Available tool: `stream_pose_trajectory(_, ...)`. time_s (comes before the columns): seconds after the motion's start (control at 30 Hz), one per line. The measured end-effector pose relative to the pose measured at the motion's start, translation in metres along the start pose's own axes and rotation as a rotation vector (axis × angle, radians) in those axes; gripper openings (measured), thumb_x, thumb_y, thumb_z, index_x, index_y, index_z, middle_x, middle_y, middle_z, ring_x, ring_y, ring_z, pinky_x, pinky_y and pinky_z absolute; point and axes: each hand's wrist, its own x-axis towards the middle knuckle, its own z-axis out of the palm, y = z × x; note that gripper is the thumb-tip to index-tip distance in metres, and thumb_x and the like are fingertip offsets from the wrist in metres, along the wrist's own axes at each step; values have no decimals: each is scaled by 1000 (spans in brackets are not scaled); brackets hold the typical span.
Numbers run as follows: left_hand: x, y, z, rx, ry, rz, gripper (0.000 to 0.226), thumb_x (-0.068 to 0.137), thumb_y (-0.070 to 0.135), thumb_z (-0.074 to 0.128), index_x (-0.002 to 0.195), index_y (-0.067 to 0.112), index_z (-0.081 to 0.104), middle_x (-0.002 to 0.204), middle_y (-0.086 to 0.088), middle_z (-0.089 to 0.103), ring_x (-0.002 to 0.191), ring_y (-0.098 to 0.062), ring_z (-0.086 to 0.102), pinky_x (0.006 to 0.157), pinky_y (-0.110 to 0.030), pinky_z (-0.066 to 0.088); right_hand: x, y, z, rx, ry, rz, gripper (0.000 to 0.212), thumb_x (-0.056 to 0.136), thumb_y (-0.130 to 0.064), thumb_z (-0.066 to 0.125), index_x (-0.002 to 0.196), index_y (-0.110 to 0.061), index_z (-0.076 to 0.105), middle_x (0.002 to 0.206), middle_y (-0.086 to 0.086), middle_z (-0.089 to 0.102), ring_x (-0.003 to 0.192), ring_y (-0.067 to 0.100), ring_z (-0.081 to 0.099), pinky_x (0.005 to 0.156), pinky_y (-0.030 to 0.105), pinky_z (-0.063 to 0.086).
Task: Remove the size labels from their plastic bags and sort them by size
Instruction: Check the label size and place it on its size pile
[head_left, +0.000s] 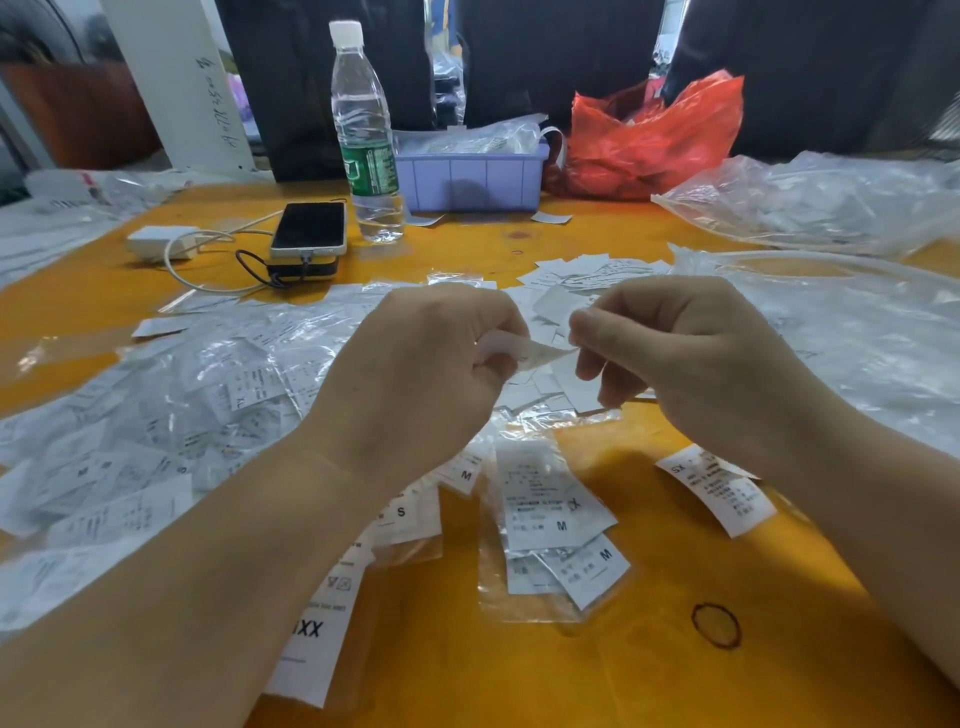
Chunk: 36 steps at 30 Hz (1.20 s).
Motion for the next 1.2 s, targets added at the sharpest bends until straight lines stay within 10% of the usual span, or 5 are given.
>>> stream_pose_trajectory(0.37, -1, 3, 3, -63, -43, 21, 7, 88, 17, 70, 93, 19, 75, 81, 6, 68, 69, -9, 60, 65, -28, 53, 3, 8, -1, -16, 121, 63, 5, 87, -15, 70, 91, -17, 72, 76, -5, 73, 65, 12, 71, 64, 23, 59)
stream_pose_trajectory(0.73, 0, 3, 4, -1, -72, -40, 20, 93, 9, 61, 102, 20, 75, 94, 4, 67, 81, -14, 58, 74, -34, 52, 4, 12, 4, -169, -30, 226, 42, 85, -38, 68, 125, -25, 63, 107, -13, 66, 79, 8, 71, 81, 38, 58)
stream_pose_trajectory(0.9, 0, 3, 4, 23, -45, -46, 20, 95, 11, 60, 102, 21, 75, 99, 4, 66, 86, -15, 59, 74, -31, 51, 2, 10, 1, -293, 26, 143, 50, 87, -42, 64, 134, -31, 55, 119, -17, 54, 97, -4, 55, 80, 24, 45)
stream_pose_trajectory(1.1, -1, 0, 6, -11, -62, -169, 19, 97, 21, 57, 101, 32, 72, 94, 6, 59, 73, -8, 51, 64, -20, 41, 0, 3, 2, -269, -40, 64, 19, 86, -41, 63, 99, -31, 71, 92, -18, 68, 86, -1, 63, 74, 21, 48)
stream_pose_trajectory(1.2, -2, 3, 7, -148, -62, -205, 22, 98, 20, 53, 98, 33, 71, 78, 12, 62, 65, -6, 55, 56, -17, 42, -2, 1, 5, -125, -137, 67, 18, 85, -39, 63, 91, -26, 73, 80, -7, 72, 78, 11, 69, 78, 40, 57)
